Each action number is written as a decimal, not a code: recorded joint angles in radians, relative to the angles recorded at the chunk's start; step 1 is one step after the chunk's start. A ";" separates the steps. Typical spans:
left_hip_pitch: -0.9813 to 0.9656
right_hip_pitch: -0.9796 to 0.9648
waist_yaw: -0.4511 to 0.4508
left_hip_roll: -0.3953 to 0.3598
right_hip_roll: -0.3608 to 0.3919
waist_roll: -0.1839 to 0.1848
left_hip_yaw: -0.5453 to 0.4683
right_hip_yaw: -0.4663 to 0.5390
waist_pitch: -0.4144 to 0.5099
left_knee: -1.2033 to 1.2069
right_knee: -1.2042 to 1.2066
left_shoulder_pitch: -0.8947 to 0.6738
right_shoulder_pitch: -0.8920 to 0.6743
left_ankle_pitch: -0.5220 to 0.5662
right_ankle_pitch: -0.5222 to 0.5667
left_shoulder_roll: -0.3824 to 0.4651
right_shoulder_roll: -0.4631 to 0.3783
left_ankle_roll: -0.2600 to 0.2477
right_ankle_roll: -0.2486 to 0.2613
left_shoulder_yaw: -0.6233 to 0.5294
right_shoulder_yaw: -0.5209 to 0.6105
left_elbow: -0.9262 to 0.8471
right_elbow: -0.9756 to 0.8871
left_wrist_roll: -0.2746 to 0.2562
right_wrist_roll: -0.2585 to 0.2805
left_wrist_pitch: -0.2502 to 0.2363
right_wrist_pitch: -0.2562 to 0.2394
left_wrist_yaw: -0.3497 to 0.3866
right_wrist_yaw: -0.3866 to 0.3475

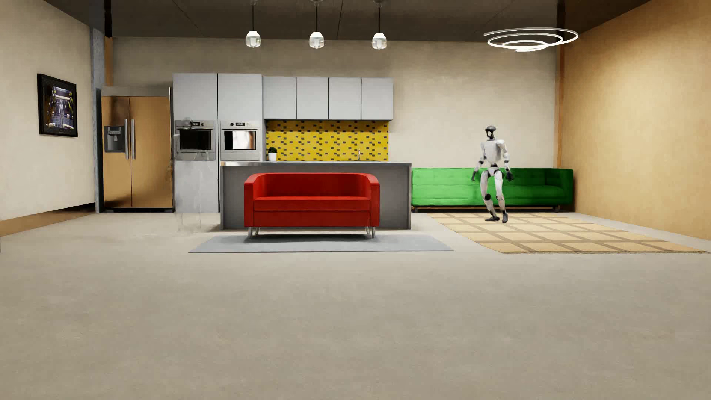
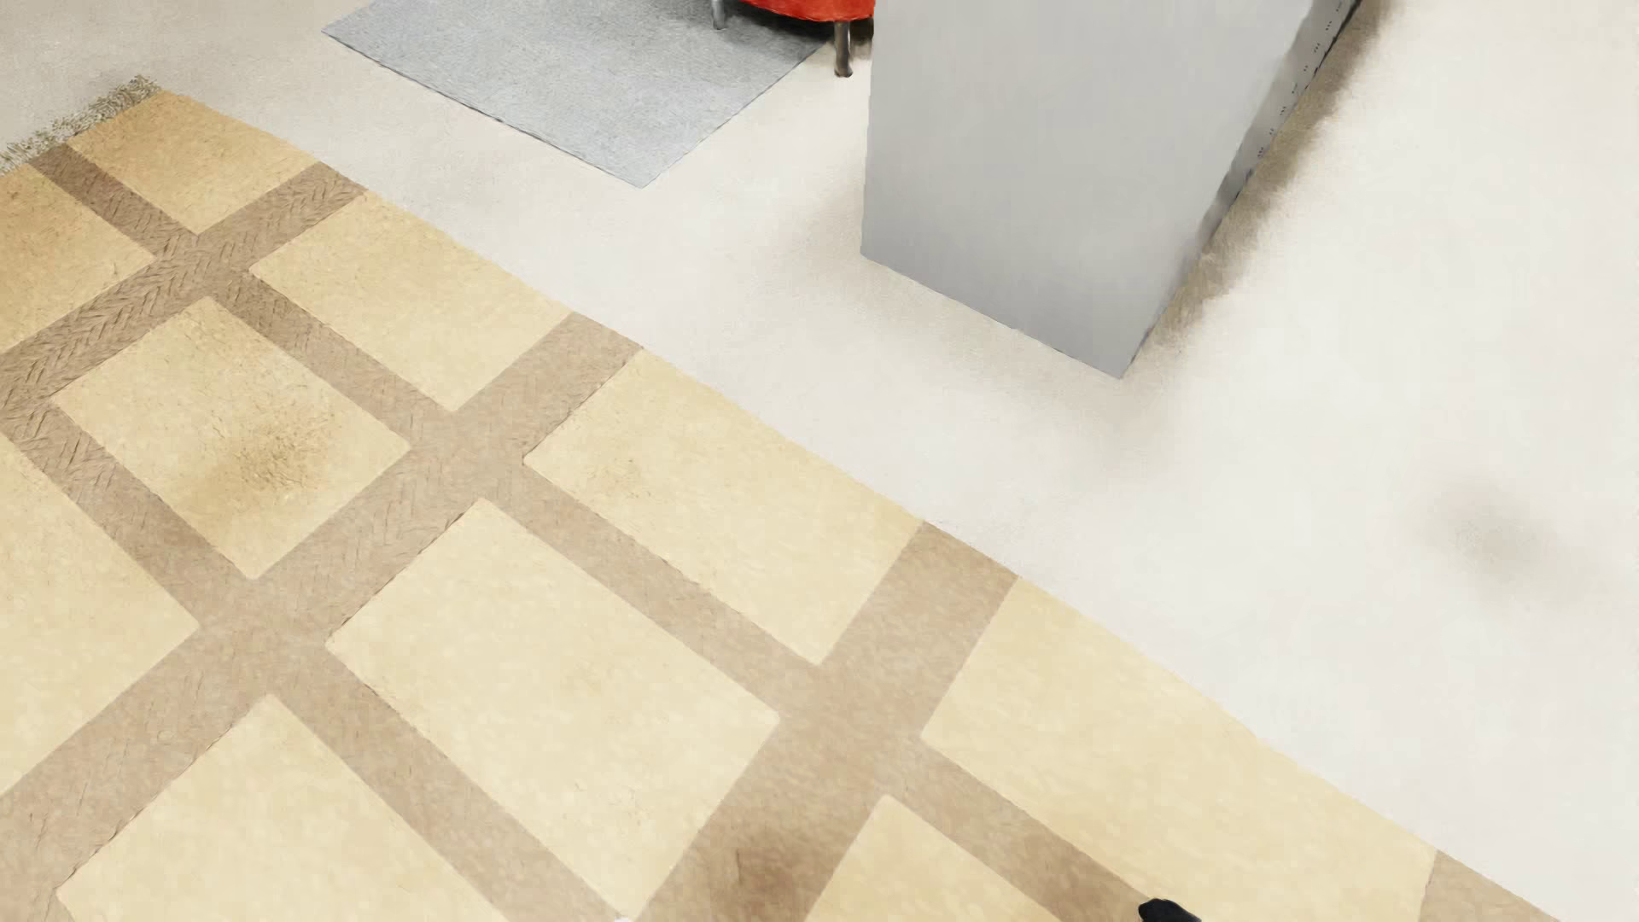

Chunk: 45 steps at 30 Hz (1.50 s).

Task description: Avoid the counter

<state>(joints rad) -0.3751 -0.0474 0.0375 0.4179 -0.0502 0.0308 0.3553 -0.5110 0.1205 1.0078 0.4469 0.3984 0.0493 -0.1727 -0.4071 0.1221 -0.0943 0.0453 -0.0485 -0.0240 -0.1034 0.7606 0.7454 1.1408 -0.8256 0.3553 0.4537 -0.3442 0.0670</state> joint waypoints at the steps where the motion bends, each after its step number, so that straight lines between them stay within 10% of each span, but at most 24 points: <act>1: -0.109 0.026 0.016 -0.052 0.022 -0.003 -0.094 0.070 0.004 0.001 -0.042 0.025 -0.003 0.006 0.003 0.020 -0.046 -0.029 0.015 -0.008 0.026 0.029 -0.008 0.073 -0.012 -0.099 -0.057 -0.041 0.027; 5: -0.292 0.120 0.050 -0.272 0.003 -0.038 -0.473 0.269 0.019 -0.429 -0.119 0.039 0.099 0.054 -0.039 0.005 -0.205 -0.117 0.079 0.190 0.090 0.072 -0.143 0.168 0.009 -0.090 -0.179 -0.036 0.058; 7: -0.222 0.144 0.045 -0.326 -0.063 -0.063 -0.492 0.340 0.025 -0.561 -0.004 0.009 0.156 0.221 -0.065 0.022 -0.213 -0.183 0.116 0.169 0.058 0.069 -0.172 0.309 0.044 -0.060 -0.132 0.040 0.061; 9: -0.163 0.103 0.022 -0.346 -0.146 -0.097 -0.430 0.383 0.041 -0.413 0.284 -0.065 0.223 0.140 0.104 0.031 -0.177 -0.187 0.035 0.148 0.013 0.084 -0.183 0.400 0.049 -0.033 -0.107 0.106 0.017; 11: -0.038 -0.054 0.001 -0.358 -0.296 -0.137 -0.338 0.364 0.052 -0.385 0.654 -0.190 0.271 0.035 0.372 0.046 -0.069 -0.164 -0.086 0.151 -0.042 0.107 -0.195 0.407 0.074 -0.063 -0.094 0.138 -0.022; 13: 0.120 -0.209 -0.027 -0.361 -0.315 -0.163 -0.286 0.343 0.051 -0.473 0.850 -0.350 0.327 -0.001 0.327 0.084 0.041 -0.158 -0.095 0.127 -0.026 0.094 -0.180 0.435 0.044 -0.062 -0.104 0.163 0.013; 15: 0.261 -0.361 -0.054 -0.356 -0.255 -0.163 -0.238 0.312 0.039 -0.573 0.890 -0.492 0.378 -0.022 0.358 0.094 0.101 -0.156 -0.035 0.137 -0.018 0.036 -0.181 0.385 -0.036 -0.073 -0.104 0.206 0.064; 20: 0.490 -0.558 -0.097 -0.372 -0.167 -0.134 -0.138 0.232 0.028 -0.684 0.302 -0.780 0.371 -0.128 0.407 0.124 0.172 -0.174 0.060 0.076 -0.198 -0.187 -0.115 0.084 -0.011 -0.146 -0.069 0.262 0.003; 22: 0.571 -0.540 -0.101 -0.392 -0.116 -0.121 -0.121 0.275 0.035 -0.734 -0.125 -0.829 0.350 -0.157 0.406 0.130 0.157 -0.187 0.033 -0.006 -0.205 -0.299 -0.076 -0.006 -0.038 -0.155 -0.070 0.290 -0.024; 25: 0.676 -0.549 -0.088 -0.400 -0.158 -0.108 -0.108 0.036 0.053 -0.728 -0.157 -0.791 0.323 -0.132 0.343 0.141 0.129 -0.231 0.013 -0.126 -0.179 -0.457 -0.061 -0.092 -0.055 -0.195 -0.108 0.280 -0.019; 28: 0.691 -0.534 -0.101 -0.316 -0.142 -0.071 -0.154 0.017 0.067 -0.516 0.071 -0.635 0.303 0.079 0.393 0.166 0.150 -0.263 -0.190 -0.226 -0.130 -0.506 -0.087 -0.016 -0.063 -0.188 -0.143 0.246 -0.020; 31: 0.425 -0.464 -0.087 -0.197 -0.051 -0.016 -0.257 0.019 0.082 0.099 0.217 -0.457 0.246 0.336 0.224 0.133 0.154 -0.175 -0.192 -0.239 -0.035 -0.350 -0.112 0.161 -0.100 -0.112 -0.182 0.221 0.014; 34: 0.075 -0.294 -0.047 -0.339 0.066 0.014 -0.445 0.058 0.091 0.418 0.128 -0.367 0.203 0.202 0.145 0.013 0.151 -0.140 -0.177 -0.143 0.015 0.007 -0.244 0.181 -0.098 0.003 -0.202 0.180 -0.025; 37: -0.159 -0.117 -0.008 -0.375 0.151 0.006 -0.463 0.179 0.084 0.254 0.014 -0.204 0.145 0.212 0.090 -0.024 0.093 -0.083 -0.152 -0.139 0.082 0.130 -0.340 0.242 0.000 -0.027 -0.273 0.036 -0.029; 40: -0.222 0.023 0.034 -0.249 0.204 0.002 -0.203 0.327 0.074 -0.324 -0.038 0.023 0.054 0.227 0.019 -0.102 0.022 -0.026 -0.134 -0.055 0.197 0.030 -0.395 0.196 0.045 -0.115 -0.277 0.138 -0.003; 43: -0.220 0.211 0.049 -0.411 0.220 0.001 -0.292 0.382 0.066 -0.924 -0.147 0.113 0.011 0.180 0.006 -0.142 -0.001 -0.286 -0.113 -0.037 0.246 0.027 -0.336 0.150 0.057 -0.142 -0.222 0.112 -0.018; 45: -0.247 0.319 0.047 -0.447 0.223 0.002 -0.220 0.364 0.062 -0.803 -0.136 0.104 0.020 0.184 0.029 -0.105 -0.009 -0.229 -0.108 -0.096 0.265 0.006 -0.234 0.255 0.036 -0.172 -0.166 0.059 -0.010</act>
<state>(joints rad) -0.6219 0.2711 0.0848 -0.0296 0.1729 0.0325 0.1358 -0.1469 0.1830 0.2044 0.3112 0.5024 0.0694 0.0115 -0.3783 0.0167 -0.1034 -0.1839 -0.1567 -0.1199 0.1615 0.7663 0.5111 1.3962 -0.7891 0.1828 0.2873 -0.2850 0.0571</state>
